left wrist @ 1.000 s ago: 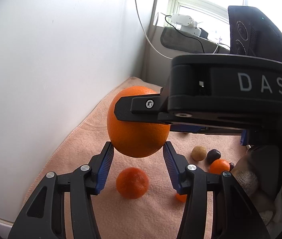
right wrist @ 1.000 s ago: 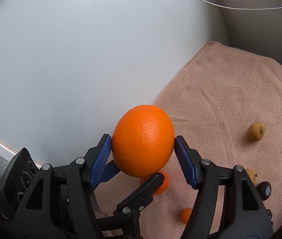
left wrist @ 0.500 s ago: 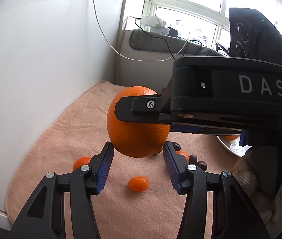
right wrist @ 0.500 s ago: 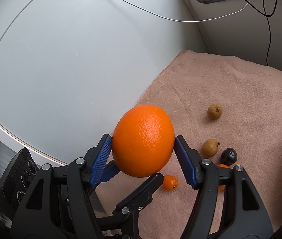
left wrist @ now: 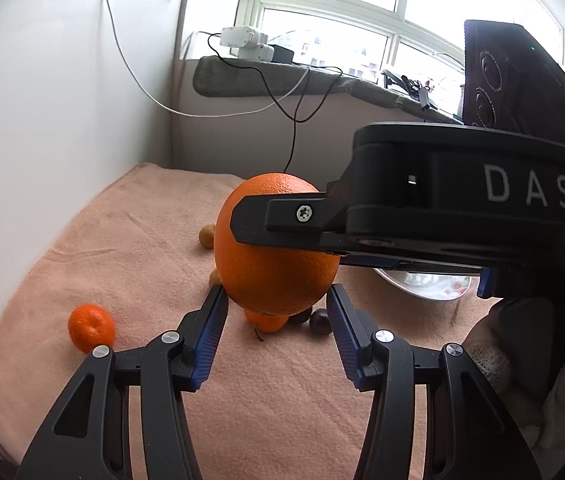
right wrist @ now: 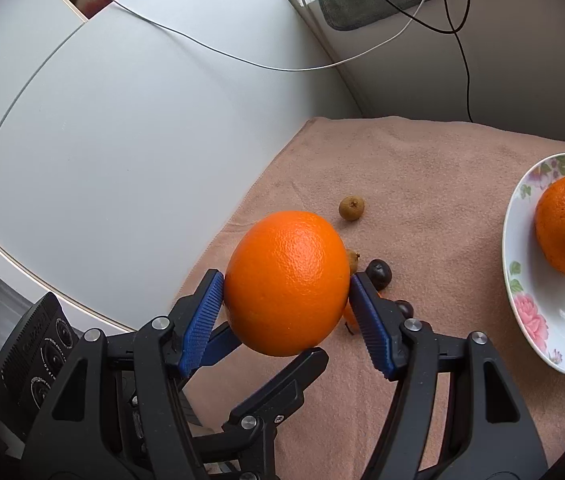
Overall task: Organize fruits
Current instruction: 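Lift the second orange with the right gripper and carry it to the plate, then lower the orange beside the first orange and open the right gripper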
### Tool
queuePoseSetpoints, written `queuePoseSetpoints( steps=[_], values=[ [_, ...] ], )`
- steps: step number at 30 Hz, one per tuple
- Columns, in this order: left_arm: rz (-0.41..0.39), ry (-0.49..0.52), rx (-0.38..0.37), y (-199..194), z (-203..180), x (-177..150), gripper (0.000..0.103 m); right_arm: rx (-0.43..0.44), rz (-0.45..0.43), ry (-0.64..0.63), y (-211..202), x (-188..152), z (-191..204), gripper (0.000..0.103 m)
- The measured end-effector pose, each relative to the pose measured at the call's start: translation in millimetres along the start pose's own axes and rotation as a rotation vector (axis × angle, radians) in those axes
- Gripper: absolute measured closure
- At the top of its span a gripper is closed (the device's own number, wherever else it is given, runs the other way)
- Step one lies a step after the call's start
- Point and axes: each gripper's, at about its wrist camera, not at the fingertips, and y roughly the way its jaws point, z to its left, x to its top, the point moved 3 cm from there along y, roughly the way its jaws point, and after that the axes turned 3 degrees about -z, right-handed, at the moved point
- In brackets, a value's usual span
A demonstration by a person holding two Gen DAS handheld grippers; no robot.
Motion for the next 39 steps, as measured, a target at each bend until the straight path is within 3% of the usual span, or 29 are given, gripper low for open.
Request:
queuePoseSetpoints(
  steps=[23, 39],
  values=[
    [0.076, 0.15, -0.205, 42, -119, 4, 0.053, -0.136, -0.141, 0.158, -104, -13, -95, 0.035],
    [0.15, 0.21, -0.266, 77, -171, 3, 0.053, -0.172, -0.178, 0.265, -126, -10, -156, 0.035]
  ],
)
